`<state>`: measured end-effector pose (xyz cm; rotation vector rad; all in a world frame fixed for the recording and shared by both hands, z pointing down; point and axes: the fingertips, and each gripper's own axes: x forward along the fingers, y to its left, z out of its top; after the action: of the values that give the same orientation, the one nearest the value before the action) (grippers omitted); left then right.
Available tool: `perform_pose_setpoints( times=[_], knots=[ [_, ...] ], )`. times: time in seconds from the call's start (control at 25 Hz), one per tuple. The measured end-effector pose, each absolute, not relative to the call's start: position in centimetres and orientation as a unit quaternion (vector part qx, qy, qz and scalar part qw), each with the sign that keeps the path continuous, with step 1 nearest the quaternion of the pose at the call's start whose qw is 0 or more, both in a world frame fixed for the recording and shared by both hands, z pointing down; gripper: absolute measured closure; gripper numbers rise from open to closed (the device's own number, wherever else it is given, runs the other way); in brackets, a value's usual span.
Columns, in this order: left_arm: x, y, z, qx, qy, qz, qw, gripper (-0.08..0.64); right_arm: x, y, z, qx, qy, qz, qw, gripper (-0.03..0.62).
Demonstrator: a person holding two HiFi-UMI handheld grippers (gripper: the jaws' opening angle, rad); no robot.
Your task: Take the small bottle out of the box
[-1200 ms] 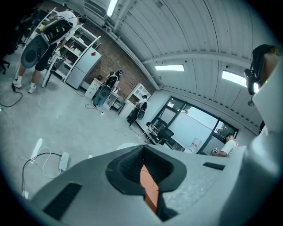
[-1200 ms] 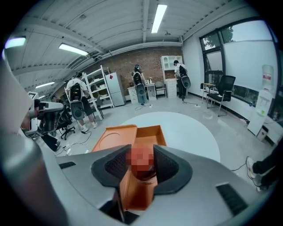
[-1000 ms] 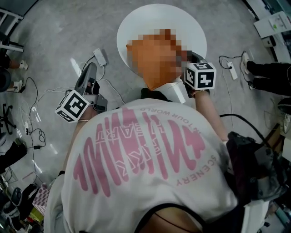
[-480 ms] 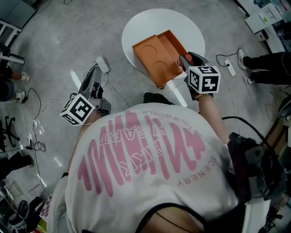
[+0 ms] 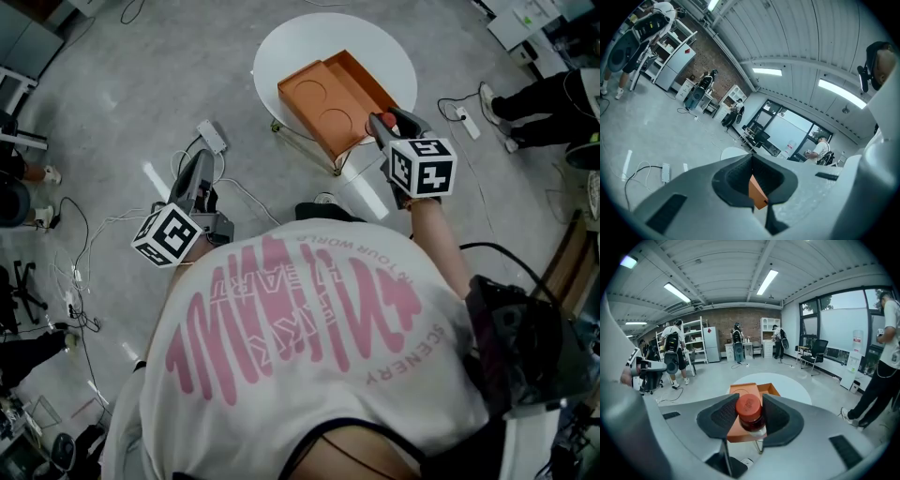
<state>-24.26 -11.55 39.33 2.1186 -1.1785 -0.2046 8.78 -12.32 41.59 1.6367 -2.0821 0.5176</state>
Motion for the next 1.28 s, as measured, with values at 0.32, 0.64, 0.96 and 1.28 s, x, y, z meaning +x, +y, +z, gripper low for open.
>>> perform_pose_setpoints(
  times=[0.32,0.64,0.96,1.28],
  knots=[
    [-24.9,-7.8,37.8,0.854,-0.398,-0.074,0.326,0.552,7.0,-6.1,41.0,0.613,-0.735,0.187,0.222,0.440],
    [-25.6,-1.2,35.5,0.909,-0.319,-0.042,0.266,0.552,4.6,1.8,39.5,0.637,-0.726,0.183,0.184,0.440],
    [-27.4,4.9,35.4,0.920,-0.296,-0.038,0.256,0.552,1.4,9.0,38.7,0.642,-0.726,0.178,0.172,0.440],
    [-28.2,7.0,34.2,0.914,-0.313,-0.056,0.253,0.552,1.2,12.7,36.8,0.654,-0.721,0.205,0.105,0.440]
  ],
)
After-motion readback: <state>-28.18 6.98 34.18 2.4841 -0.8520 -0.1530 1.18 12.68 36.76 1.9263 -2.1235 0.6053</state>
